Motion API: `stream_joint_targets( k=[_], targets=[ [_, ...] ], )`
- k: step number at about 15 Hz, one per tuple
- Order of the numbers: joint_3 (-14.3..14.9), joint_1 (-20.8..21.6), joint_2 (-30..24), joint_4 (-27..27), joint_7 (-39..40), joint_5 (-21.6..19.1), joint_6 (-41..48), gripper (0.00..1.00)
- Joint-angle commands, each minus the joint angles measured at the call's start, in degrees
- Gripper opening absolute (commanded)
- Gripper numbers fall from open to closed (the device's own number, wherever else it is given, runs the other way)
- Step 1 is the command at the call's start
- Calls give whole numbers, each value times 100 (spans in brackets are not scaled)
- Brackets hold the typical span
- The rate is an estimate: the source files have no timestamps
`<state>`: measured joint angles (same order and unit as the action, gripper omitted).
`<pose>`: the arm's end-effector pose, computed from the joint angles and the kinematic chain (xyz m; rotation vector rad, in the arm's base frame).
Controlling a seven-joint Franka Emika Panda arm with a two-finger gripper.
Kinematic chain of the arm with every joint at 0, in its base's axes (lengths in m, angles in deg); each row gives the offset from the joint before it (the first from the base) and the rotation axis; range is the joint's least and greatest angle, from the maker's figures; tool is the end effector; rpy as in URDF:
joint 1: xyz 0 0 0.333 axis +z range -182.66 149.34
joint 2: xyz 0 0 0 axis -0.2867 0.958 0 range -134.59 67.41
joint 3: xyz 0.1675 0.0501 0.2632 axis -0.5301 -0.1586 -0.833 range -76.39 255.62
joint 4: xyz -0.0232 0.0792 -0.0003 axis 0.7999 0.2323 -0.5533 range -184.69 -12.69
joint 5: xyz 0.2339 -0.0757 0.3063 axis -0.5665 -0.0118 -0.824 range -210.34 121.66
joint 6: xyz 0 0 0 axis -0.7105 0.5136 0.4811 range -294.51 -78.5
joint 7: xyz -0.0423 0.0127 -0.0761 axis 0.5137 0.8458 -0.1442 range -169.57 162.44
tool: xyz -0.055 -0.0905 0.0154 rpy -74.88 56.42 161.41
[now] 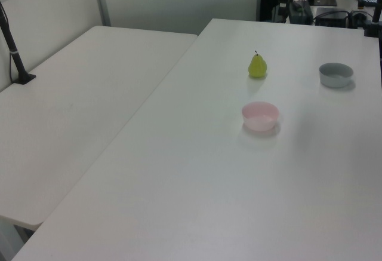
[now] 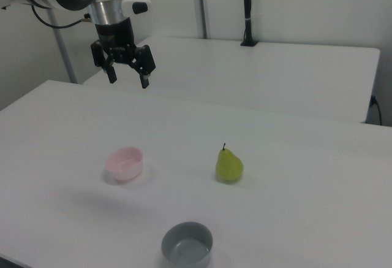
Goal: Place the pear in the bowl
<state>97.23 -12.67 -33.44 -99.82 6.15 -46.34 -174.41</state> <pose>0.5628 -0.0322 0.6215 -3.1086 -0.1625 -0.1039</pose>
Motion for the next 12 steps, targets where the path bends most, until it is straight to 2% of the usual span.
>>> stream_joint_targets(
  k=[1, 12],
  targets=[
    [117, 129, -86, -134, -39, -55, -98, 100],
    [117, 111, -86, -134, 136, -55, -72, 100]
  ],
)
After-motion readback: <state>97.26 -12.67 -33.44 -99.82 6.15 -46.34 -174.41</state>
